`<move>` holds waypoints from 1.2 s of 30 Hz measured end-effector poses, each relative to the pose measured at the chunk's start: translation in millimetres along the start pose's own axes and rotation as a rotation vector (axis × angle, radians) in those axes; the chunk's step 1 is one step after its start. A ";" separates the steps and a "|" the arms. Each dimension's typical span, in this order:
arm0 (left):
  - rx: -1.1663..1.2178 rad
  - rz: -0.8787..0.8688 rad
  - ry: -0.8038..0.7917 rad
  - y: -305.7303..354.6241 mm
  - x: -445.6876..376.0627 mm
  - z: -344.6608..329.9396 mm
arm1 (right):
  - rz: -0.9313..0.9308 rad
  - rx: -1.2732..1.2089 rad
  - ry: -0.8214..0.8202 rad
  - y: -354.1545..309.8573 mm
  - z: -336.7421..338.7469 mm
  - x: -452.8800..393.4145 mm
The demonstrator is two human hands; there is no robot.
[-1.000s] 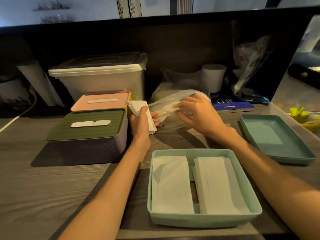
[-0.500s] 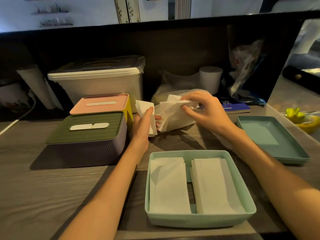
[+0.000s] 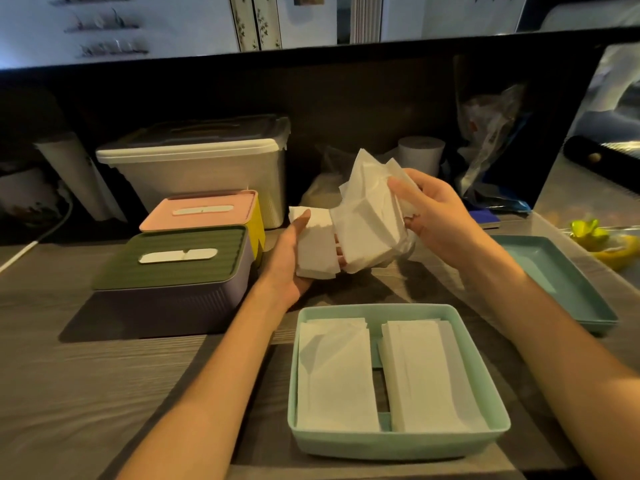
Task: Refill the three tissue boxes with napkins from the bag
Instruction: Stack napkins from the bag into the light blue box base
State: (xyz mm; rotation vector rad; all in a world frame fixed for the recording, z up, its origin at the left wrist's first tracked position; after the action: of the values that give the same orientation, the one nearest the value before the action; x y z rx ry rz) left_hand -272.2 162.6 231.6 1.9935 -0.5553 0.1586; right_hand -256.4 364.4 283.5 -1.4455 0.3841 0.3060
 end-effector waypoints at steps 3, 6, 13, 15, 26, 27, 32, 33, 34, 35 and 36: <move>0.029 0.057 -0.062 -8.5 -1.9 -7.8 | -0.007 -0.023 -0.192 -4.2 -9.1 5.3; 0.039 0.103 -0.120 -18.4 -3.1 -16.8 | -0.023 0.129 -0.314 -1.1 -15.6 9.1; 0.030 0.056 -0.138 -16.6 -7.9 -14.5 | -0.043 0.512 -0.180 7.3 -10.1 6.3; 0.046 0.045 -0.145 -13.0 -10.0 -12.6 | -0.084 0.521 -0.127 9.1 -8.1 7.0; 0.155 -0.031 -0.235 -0.8 -5.1 -3.9 | -0.230 0.118 0.122 17.7 5.5 2.0; 0.166 -0.033 -0.237 -0.7 -5.1 -2.6 | -0.214 0.125 0.124 17.1 5.0 2.0; 0.181 -0.054 -0.235 0.6 -3.5 -0.9 | -0.213 0.121 0.156 12.3 5.0 3.1; 0.160 -0.062 -0.203 -0.4 -6.1 0.7 | -0.219 0.126 0.136 9.3 3.3 3.7; 0.138 -0.065 -0.179 -0.9 -7.3 0.8 | -0.236 0.138 0.096 6.3 0.7 5.2; 0.115 -0.073 -0.146 -1.9 -10.0 1.9 | -0.262 0.159 0.035 4.5 -3.5 7.5; 0.096 -0.084 -0.114 -2.2 -9.8 1.3 | -0.289 0.192 -0.034 3.4 -8.6 10.4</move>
State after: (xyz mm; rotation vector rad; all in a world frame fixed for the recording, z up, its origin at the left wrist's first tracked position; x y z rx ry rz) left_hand -280.1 165.4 225.8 2.1257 -0.5444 0.0204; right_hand -249.1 355.9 275.3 -1.2845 0.1681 0.0581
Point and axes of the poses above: each hand's wrist, its own x-axis away from the middle knuckle, its own z-axis out of the back of the hand, y = z × x, the point moved 4 cm from there along -x, towards the middle knuckle, and after that the axes turned 8 degrees about z, right-handed, at the moved point
